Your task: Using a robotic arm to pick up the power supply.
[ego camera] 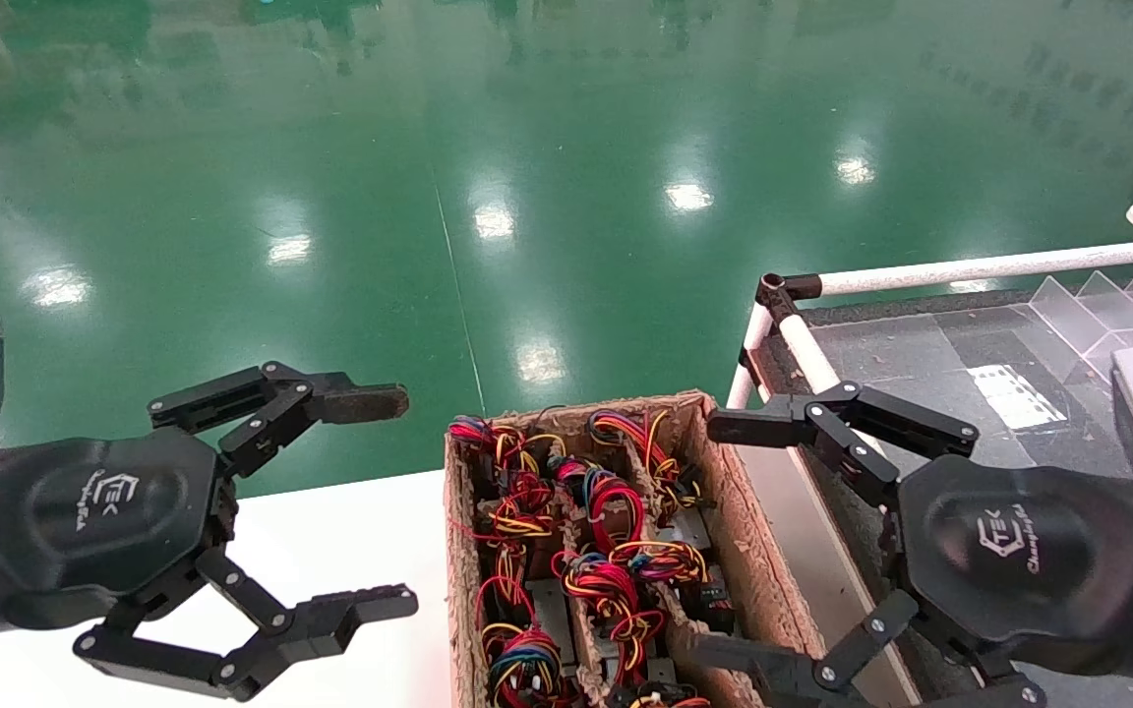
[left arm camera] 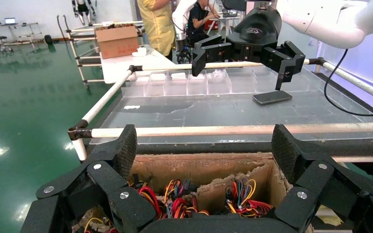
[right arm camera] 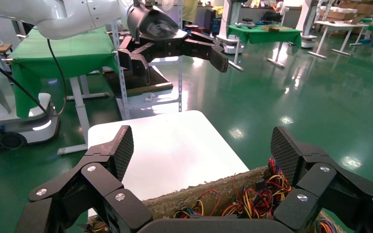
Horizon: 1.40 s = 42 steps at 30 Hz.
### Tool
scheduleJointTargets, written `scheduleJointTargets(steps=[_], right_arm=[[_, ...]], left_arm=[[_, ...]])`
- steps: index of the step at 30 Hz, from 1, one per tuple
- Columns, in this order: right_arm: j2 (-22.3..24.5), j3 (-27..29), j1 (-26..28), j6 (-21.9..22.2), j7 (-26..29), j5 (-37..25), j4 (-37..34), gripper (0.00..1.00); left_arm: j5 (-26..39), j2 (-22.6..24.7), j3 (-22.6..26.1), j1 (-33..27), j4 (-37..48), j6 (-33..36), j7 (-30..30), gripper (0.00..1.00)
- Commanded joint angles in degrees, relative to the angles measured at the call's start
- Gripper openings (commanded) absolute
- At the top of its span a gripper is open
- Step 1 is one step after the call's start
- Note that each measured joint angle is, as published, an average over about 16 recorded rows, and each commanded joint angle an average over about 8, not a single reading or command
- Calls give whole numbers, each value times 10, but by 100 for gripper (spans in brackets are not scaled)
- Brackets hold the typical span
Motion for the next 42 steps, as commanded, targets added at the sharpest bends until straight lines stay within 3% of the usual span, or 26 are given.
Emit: scheduleJointTargets(steps=[1,42], right_arm=[[0,0,0,0,0,0,0,100],[0,0,0,0,0,0,0,100]], left_arm=[[0,0,0,0,0,0,0,0],[0,0,0,0,0,0,0,0]])
